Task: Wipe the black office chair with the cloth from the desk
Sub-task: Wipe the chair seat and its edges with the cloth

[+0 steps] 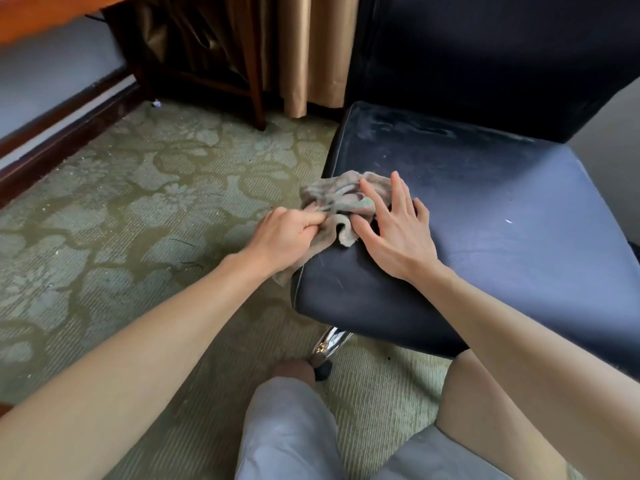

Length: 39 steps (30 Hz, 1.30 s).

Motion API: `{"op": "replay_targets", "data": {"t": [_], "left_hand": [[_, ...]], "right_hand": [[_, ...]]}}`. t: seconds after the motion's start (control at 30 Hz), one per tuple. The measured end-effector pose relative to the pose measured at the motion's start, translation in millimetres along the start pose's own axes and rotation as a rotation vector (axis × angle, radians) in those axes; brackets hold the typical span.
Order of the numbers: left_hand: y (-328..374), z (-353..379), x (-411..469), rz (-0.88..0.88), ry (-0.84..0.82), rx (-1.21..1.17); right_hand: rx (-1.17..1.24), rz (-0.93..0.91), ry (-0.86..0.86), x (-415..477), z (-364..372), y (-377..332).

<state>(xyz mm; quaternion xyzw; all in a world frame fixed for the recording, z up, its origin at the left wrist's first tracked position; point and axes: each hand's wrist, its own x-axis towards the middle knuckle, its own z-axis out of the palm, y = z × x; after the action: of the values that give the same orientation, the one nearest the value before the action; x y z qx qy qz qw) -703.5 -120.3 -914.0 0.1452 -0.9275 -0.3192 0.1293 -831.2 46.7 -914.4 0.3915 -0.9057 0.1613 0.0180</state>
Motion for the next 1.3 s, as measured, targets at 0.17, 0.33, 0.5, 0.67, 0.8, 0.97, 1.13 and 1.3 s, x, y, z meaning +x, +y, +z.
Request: {"op": "replay_targets", "data": {"t": [0.17, 0.33, 0.5, 0.67, 0.8, 0.97, 1.13, 1.3], "left_hand": [[6, 7, -44, 0.127, 0.027, 0.0], [22, 16, -21, 0.065, 0.062, 0.133], [23, 19, 51, -0.029, 0.055, 0.208], [16, 14, 103, -0.082, -0.014, 0.243], [12, 14, 98, -0.054, 0.008, 0.22], [17, 16, 50, -0.041, 0.031, 0.086], [30, 26, -20, -0.037, 0.078, -0.022], [49, 40, -58, 0.067, 0.114, -0.032]], "right_hand": [[0.041, 0.015, -0.01, -10, -2, 9], [0.037, -0.035, -0.002, -17, -7, 15], [0.041, -0.098, -0.022, -22, -10, 18], [-0.013, -0.12, -0.034, -22, -12, 21], [0.111, -0.025, -0.03, -19, -17, 22], [0.123, 0.22, -0.035, 18, -16, 15], [-0.002, 0.243, -0.053, 17, -10, 20], [-0.033, 0.246, -0.082, 9, -12, 28]]}}
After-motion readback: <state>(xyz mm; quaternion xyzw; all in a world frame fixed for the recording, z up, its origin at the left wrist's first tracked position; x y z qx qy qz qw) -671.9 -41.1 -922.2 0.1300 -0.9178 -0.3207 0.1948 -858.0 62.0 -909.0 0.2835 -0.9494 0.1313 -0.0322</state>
